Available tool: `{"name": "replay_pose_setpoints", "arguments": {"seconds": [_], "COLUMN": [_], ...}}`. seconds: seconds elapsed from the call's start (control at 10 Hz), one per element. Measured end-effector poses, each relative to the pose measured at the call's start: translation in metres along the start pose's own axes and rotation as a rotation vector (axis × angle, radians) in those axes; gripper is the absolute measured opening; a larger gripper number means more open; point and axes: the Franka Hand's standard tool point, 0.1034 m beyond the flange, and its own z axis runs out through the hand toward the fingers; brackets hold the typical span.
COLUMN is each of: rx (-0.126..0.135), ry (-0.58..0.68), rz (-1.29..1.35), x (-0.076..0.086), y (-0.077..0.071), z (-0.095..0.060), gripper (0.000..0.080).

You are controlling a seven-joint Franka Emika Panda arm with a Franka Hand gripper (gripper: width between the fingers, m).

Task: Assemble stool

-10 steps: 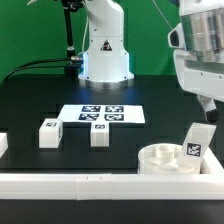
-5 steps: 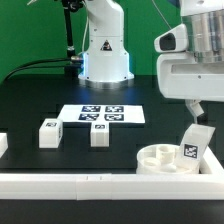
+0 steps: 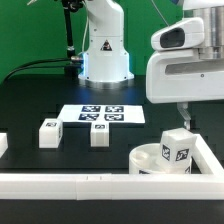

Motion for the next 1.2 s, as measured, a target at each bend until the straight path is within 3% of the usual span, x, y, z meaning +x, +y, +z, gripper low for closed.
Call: {"name": "replay_pose_setpoints", "arguments": {"seconds": [0.3,0.5,0.7,0.9,1.1,1.2], "rx": [-0.009,-0.004,-0.007,-0.013,-0.024,-0.028], "ry": [-0.001,-0.011,-0.006,-0.003,0.01,0.006], "rz": [-0.157,-0.156,-0.15,-0.246,-0.348,-0.333], "x": [0.0,-0.002,0.008,0.013,0.022,0.022], "y": [0.002,0.0,0.023,0.039,0.07,0.078], "z": [-0.001,-0.017,-0.022,-0.017,-0.012,-0.005], "gripper": [0.0648,0.0648,0.0648,0.0648,0.0648,0.0648]}}
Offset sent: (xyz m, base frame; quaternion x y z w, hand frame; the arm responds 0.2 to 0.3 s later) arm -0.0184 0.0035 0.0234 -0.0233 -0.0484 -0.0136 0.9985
